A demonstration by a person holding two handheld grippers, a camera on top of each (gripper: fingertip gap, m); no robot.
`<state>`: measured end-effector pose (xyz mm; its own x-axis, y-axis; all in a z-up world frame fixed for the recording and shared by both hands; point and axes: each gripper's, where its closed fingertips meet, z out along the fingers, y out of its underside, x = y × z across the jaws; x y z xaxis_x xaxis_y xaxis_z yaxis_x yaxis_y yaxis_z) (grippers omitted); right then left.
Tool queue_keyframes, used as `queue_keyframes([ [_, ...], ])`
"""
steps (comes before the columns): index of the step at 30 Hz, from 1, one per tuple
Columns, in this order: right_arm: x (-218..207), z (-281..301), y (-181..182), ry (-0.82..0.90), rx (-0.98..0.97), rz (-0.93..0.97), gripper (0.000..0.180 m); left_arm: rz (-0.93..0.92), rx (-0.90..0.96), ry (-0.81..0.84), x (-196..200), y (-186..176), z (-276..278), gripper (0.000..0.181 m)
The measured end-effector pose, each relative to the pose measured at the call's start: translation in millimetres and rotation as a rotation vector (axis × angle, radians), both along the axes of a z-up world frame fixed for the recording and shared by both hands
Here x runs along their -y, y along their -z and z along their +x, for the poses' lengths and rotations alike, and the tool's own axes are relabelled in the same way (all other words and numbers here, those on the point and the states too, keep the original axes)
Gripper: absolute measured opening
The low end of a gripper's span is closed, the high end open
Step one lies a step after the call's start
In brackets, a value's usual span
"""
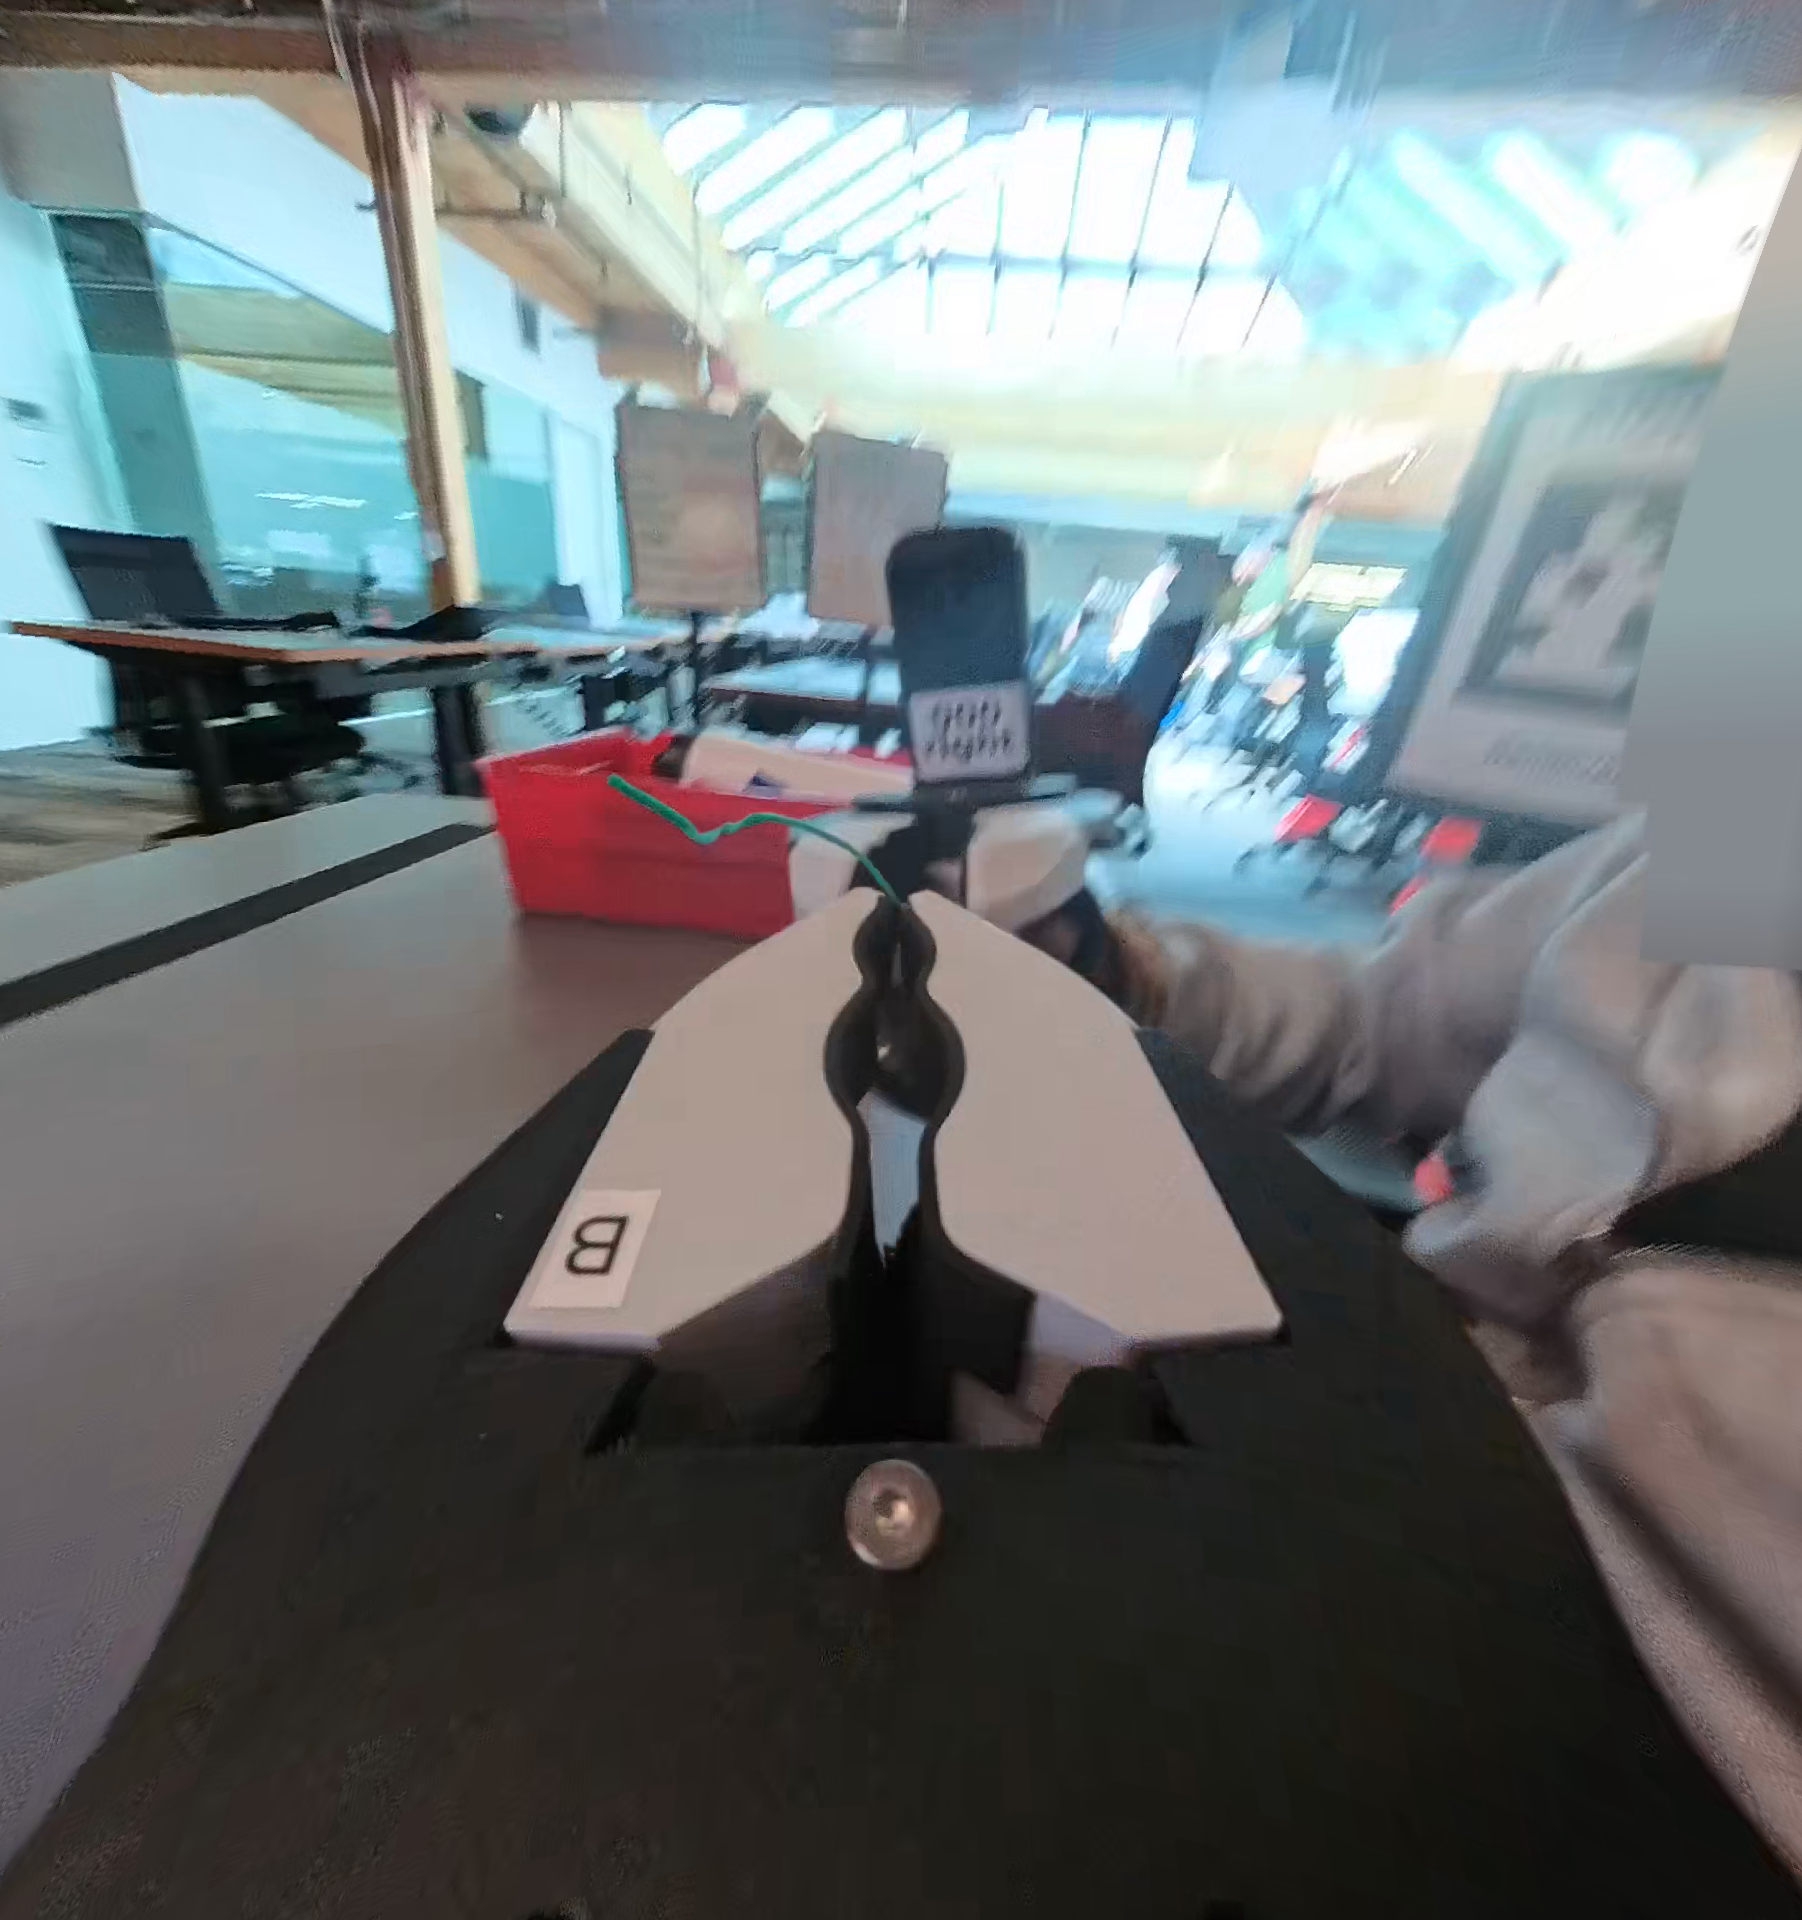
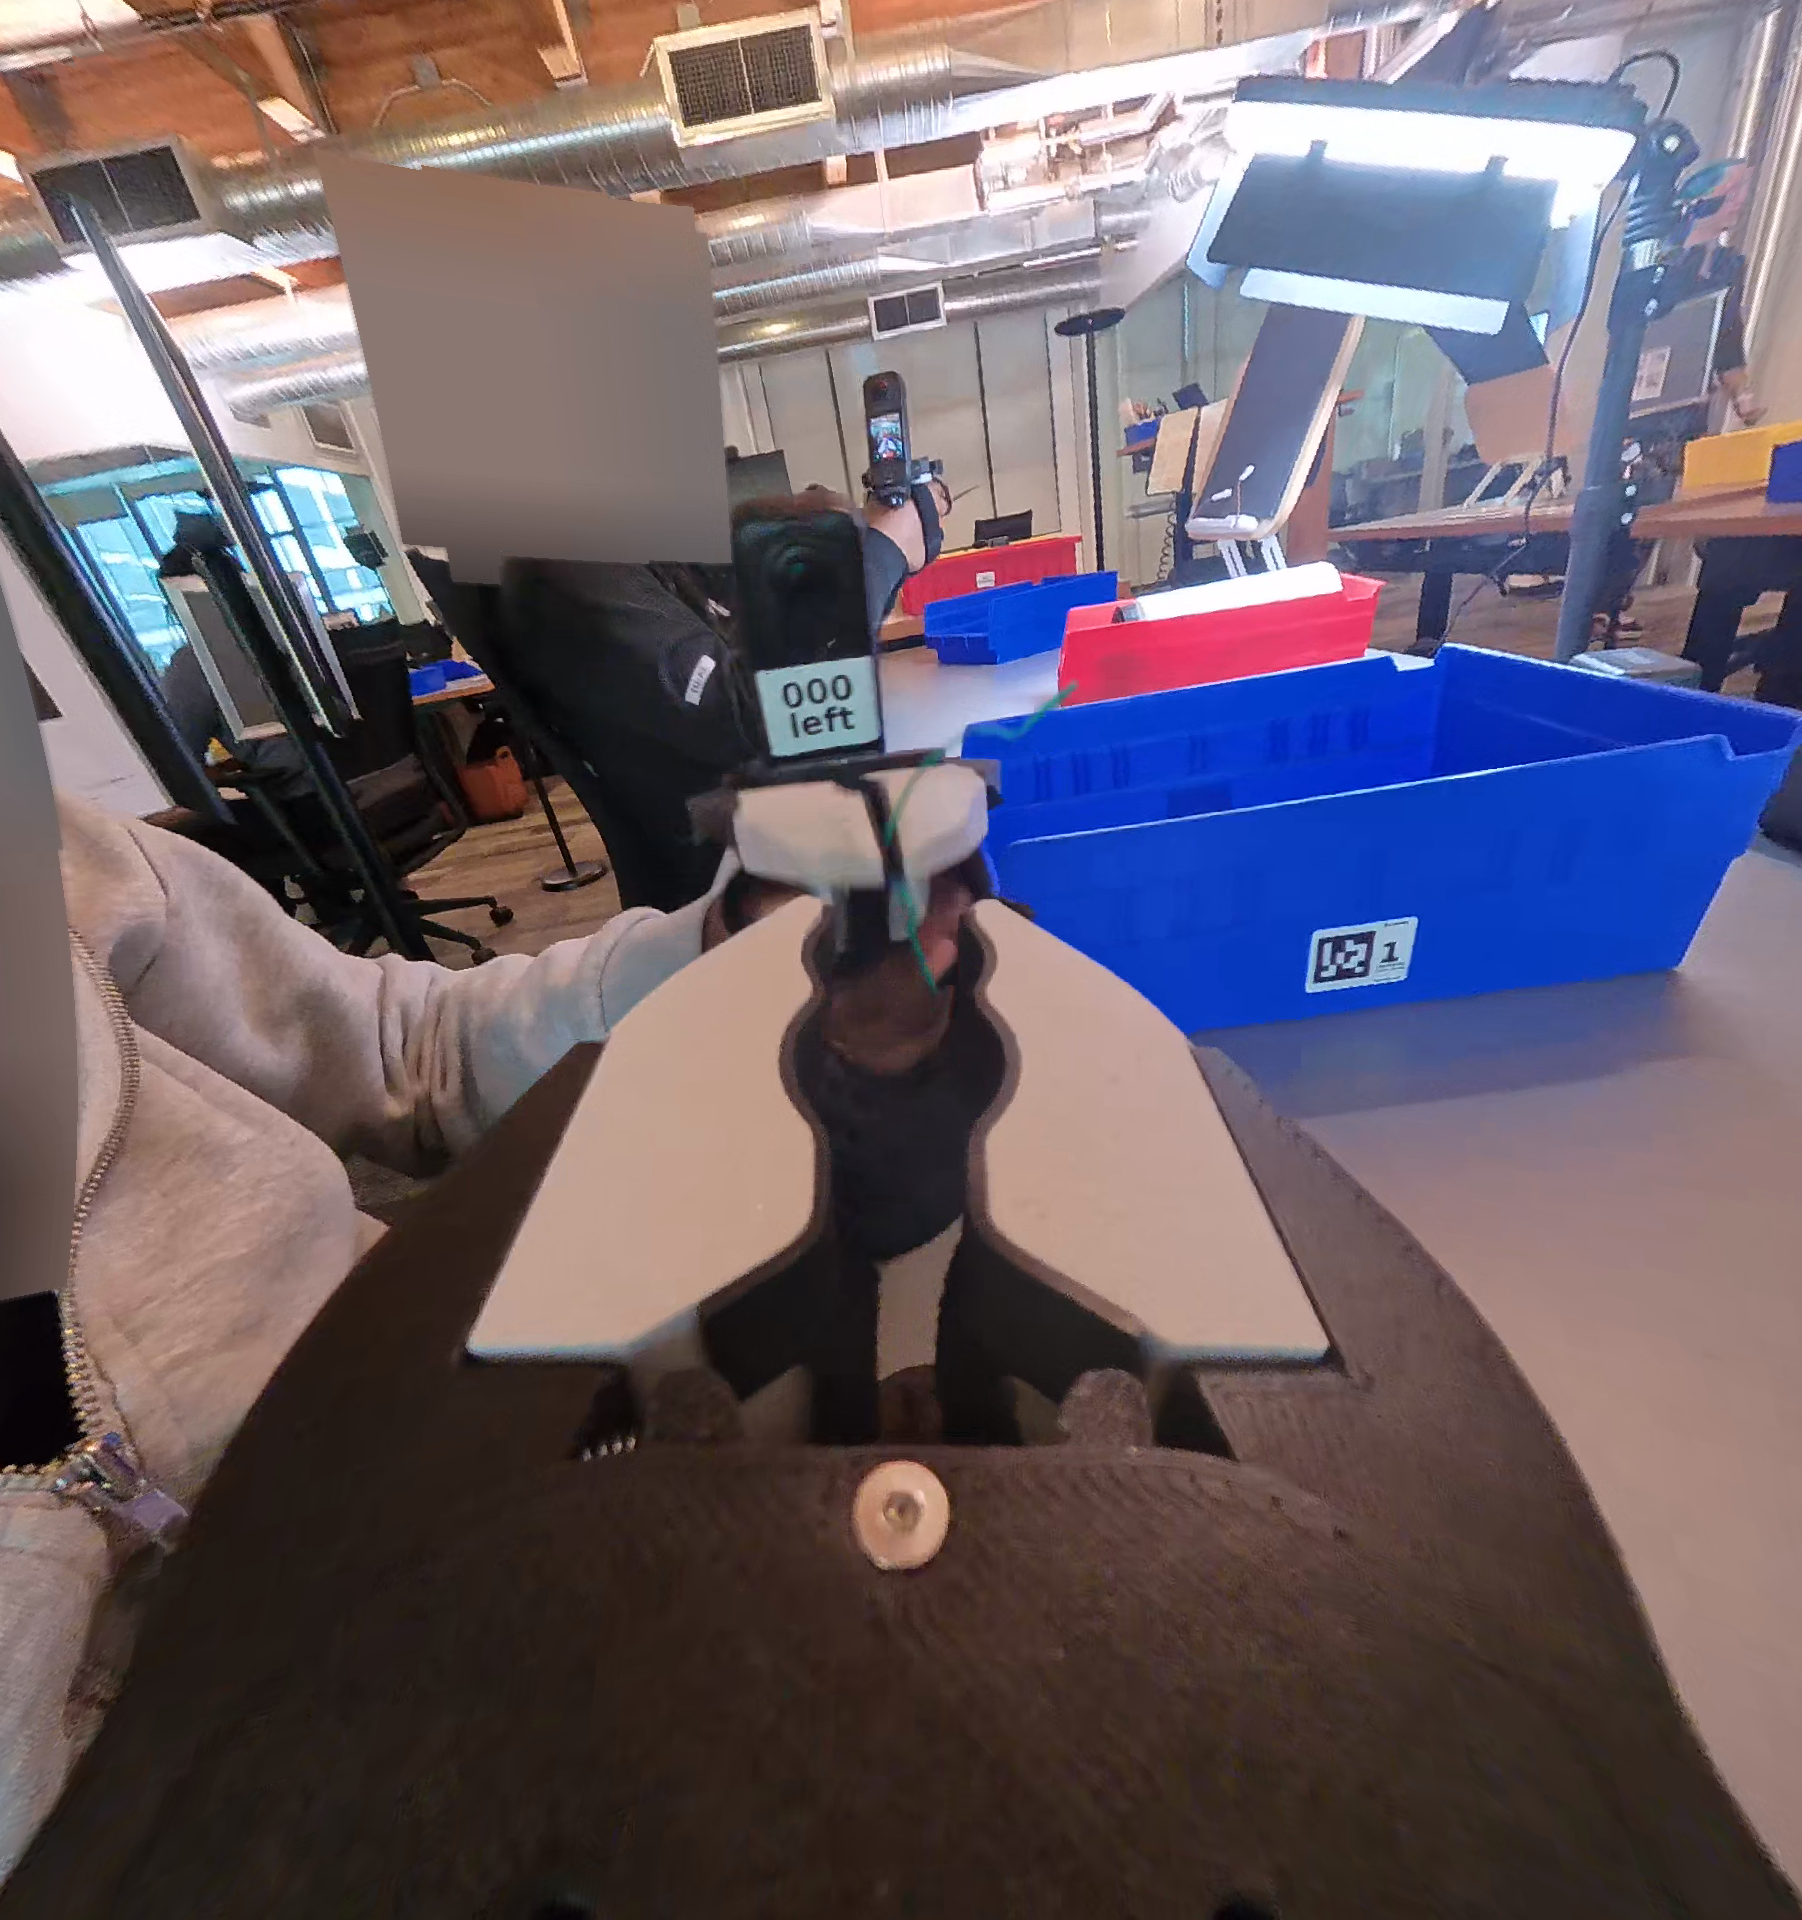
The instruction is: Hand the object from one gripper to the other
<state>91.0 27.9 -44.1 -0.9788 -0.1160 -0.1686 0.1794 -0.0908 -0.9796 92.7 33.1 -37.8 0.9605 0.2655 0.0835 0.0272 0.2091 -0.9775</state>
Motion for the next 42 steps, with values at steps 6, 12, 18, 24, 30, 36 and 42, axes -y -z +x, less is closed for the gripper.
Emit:
queue_keyframes([
  [6,8,8,9,0.031,-0.130,0.028,0.024,0.173,0.202,0.183,3,-7,5,0.000],
  [12,12,10,18,0.019,-0.129,0.071,0.001,0.100,0.173,0.169,-5,1,7,0.000],
  [18,7,6,8,0.015,-0.067,0.019,0.001,0.069,0.172,0.128,-5,4,3,0.014],
  [24,7,6,7,0.028,-0.081,0.019,0.001,0.054,0.157,0.123,-6,6,3,0.002],
  [30,0,-2,-2,0.050,-0.050,-0.030,0.016,0.025,0.182,0.106,-6,11,0,0.000],
  [36,2,6,-1,0.020,-0.087,-0.035,0.002,-0.077,0.186,0.115,-16,25,3,0.001],
  [42,2,5,-1,0.072,-0.176,-0.024,0.001,0.001,0.163,0.103,-8,11,2,0.017],
])
